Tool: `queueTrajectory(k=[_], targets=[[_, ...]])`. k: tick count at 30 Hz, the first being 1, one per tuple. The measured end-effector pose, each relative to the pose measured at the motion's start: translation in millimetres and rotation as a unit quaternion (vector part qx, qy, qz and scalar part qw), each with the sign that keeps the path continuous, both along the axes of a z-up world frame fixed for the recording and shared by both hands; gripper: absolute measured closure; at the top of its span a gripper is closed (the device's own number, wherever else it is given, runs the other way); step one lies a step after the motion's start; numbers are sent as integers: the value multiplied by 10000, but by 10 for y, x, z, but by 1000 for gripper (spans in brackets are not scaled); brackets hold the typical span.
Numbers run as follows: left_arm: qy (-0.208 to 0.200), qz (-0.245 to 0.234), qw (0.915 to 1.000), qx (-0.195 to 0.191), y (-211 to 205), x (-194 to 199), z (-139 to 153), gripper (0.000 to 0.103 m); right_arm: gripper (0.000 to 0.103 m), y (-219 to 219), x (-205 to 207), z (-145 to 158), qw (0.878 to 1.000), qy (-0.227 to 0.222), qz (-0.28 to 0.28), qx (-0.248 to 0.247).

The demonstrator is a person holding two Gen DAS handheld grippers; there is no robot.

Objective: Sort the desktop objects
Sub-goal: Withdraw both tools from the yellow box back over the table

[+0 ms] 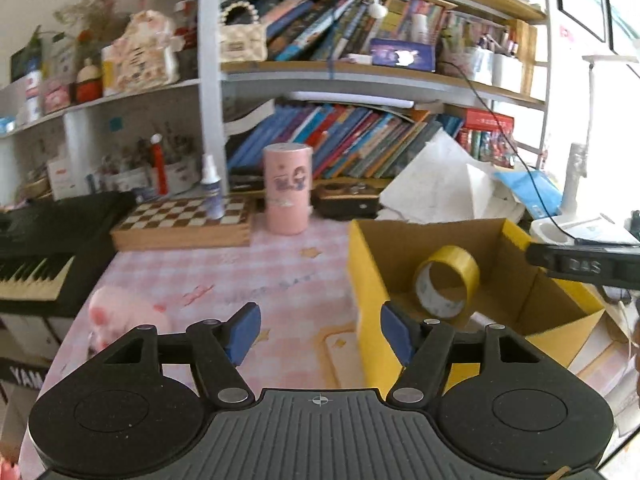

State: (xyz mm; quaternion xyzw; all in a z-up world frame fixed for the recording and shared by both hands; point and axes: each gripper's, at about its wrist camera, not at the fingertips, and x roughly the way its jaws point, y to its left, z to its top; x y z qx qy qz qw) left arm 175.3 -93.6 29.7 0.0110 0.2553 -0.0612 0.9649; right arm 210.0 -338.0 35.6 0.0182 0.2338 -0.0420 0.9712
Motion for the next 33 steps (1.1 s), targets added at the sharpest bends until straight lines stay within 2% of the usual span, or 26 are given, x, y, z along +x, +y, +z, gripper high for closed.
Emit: queueTrajectory(k=[8,19,33], targets=[[342,70,9993,-127,234,-213,-168,35,28,203,-445,-172,9991,338,-233,-70],[910,-81,9958,-66,564,-579,-355,34,27,684,-937,-417,9949,931,-301,230],[1015,-240,9945,-15,1034,-994,-382,28,19,1315,-1417,-500,9921,1210,85,321]])
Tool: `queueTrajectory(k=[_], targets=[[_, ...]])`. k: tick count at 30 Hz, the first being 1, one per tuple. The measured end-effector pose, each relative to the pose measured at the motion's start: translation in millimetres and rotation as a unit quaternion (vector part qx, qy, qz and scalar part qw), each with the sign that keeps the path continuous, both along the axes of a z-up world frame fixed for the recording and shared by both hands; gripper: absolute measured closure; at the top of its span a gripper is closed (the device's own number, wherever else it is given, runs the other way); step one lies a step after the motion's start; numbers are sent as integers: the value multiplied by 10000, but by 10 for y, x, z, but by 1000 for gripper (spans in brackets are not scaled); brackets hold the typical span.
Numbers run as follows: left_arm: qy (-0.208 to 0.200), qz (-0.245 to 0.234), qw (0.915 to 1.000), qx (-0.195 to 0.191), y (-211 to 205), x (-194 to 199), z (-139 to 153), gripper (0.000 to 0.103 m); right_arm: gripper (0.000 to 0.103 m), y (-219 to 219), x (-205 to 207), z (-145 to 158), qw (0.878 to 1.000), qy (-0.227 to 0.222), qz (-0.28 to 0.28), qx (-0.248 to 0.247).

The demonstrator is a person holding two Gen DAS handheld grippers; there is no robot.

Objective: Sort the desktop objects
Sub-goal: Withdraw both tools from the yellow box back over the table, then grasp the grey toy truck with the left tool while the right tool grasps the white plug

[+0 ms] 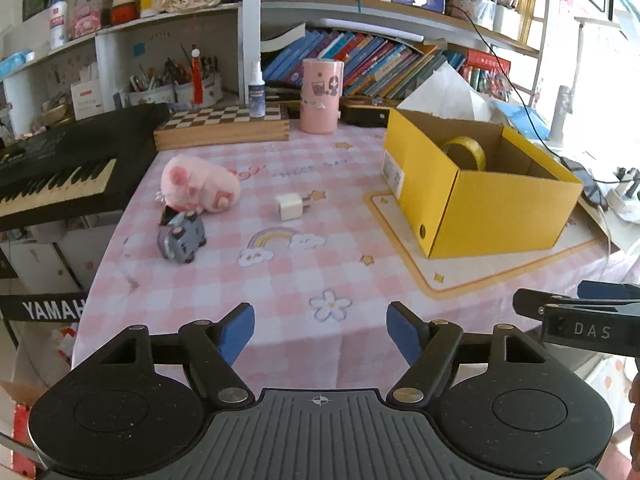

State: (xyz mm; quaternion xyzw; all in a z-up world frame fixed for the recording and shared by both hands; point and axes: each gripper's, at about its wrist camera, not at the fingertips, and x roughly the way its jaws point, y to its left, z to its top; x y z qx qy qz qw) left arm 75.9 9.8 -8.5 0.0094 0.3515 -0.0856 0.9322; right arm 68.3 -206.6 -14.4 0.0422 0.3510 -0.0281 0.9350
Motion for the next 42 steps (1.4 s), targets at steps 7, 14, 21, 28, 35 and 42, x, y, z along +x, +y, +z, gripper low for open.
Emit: queueTrajectory(k=[7,14,21,28,35,42], targets=[[146,57,9999,50,237,-172,-54,27,19,304,-115,-19,9997,37,237,35],[136,478,9988,9,575,-322,-47,26,19,669,-132,14,9972,-33,750,-19],[60,710,9974,-50,771,-414,-34,26,19,940,-97,31,9929,-49,1187,-115],[61,753,9971,-106,849,-406,-39,26,19,1030,-70,34,9920,-52,1242,-227],[51,810,9966,-137,889,-361,-46,25,19,1078,-20,50,9906,-24,1335,-310],[133,708,9973,-162,828,-262,-85,25,19,1070,69,28,9896,38,1387,-383]])
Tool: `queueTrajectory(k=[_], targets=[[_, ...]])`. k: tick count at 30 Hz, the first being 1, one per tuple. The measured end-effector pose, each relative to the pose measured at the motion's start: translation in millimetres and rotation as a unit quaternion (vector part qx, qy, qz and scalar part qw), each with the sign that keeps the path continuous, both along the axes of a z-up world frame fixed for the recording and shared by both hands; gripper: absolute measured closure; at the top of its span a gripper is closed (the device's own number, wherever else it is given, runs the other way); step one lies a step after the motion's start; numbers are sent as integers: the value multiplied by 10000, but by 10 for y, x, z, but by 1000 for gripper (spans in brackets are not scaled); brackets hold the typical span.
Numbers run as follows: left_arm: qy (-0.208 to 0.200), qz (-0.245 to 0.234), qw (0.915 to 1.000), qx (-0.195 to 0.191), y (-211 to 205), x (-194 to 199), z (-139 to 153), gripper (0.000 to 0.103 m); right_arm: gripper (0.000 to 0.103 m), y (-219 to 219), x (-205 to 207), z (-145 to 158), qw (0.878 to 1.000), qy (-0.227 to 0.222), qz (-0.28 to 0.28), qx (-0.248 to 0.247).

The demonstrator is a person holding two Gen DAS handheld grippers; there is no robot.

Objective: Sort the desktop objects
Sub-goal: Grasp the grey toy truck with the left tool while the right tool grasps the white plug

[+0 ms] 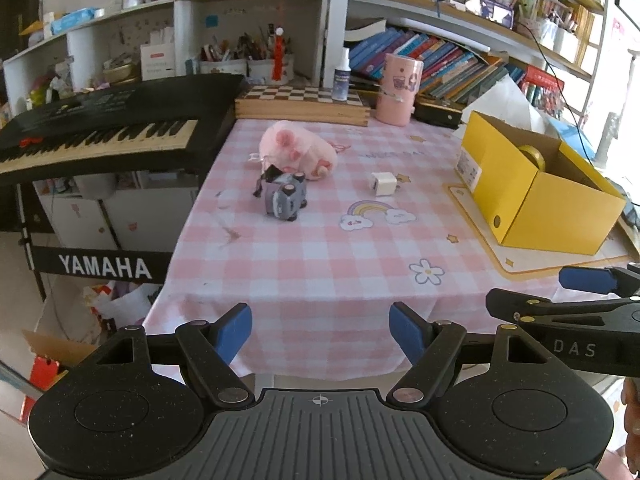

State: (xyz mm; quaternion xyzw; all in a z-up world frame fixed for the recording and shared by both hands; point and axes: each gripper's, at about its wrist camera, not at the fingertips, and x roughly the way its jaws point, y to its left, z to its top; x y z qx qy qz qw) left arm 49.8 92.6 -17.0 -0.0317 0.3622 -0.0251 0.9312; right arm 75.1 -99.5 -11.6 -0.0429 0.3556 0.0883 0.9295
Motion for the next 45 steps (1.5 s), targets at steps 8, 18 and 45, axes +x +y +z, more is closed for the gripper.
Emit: queueTrajectory(k=[8,18,45], targets=[[63,82,9999,118,11,200,-32,25,20,53,300,-81,9998,139,155,52],[166,469,9986,165,125,602,-71,25,21,190,837,-86,9981,180,573,136],[430,878,9937,546,131,1994,-343,27,42,352,2384,-432,9962,409,761,-63]])
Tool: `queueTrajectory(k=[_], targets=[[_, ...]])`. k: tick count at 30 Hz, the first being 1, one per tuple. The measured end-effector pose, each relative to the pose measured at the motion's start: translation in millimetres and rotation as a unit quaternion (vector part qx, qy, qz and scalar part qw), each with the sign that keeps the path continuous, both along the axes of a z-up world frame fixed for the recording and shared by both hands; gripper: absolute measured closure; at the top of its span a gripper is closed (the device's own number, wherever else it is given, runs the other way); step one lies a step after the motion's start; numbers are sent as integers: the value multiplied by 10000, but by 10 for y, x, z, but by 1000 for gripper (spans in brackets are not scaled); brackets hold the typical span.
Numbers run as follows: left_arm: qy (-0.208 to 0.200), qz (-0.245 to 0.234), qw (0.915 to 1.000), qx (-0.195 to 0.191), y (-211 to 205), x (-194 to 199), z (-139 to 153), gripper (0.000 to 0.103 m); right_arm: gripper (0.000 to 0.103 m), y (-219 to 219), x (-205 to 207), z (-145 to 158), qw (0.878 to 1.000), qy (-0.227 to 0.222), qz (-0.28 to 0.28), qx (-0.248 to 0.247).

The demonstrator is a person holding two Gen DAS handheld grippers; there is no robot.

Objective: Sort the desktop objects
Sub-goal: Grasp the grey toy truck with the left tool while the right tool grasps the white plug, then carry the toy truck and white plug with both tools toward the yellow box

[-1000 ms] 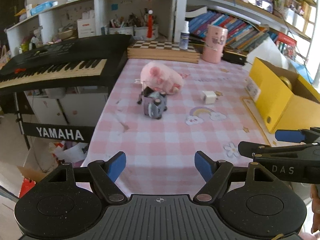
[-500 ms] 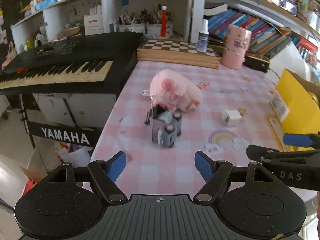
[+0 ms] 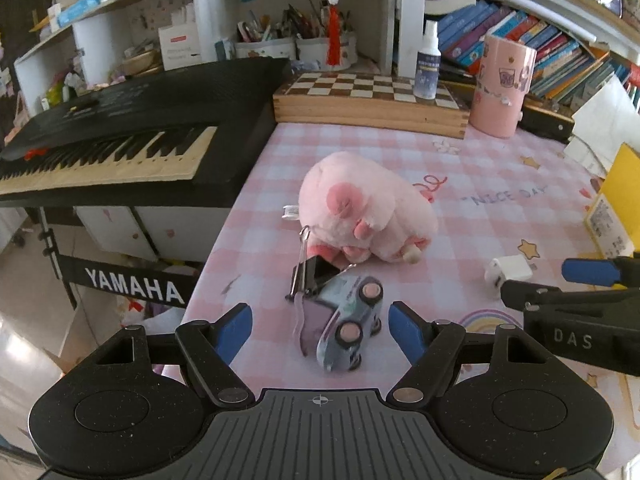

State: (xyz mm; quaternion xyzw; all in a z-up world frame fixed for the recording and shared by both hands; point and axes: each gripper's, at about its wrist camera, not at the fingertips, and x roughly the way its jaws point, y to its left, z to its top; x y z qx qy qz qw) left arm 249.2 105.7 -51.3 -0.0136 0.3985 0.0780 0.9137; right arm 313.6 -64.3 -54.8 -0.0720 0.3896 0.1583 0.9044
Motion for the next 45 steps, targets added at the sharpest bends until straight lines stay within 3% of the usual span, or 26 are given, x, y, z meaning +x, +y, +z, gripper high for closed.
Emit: queueTrajectory(k=[15,18,22,45], targets=[[398,55,9991,-120,-1,250,-237,33,53,13,316,-213,9996,253,74,99],[403,56,9990,-169,-3,239,-266,40,59,32,296,-217,9997,197,160,69],[352,-57,9991,-222,-37,193,-241,60,62,14,261,-206,9994,214,250,65],[-285,-464,9954,-785,-62,-566,184,60,63,-218,-607,268,9992,-269,88,295]])
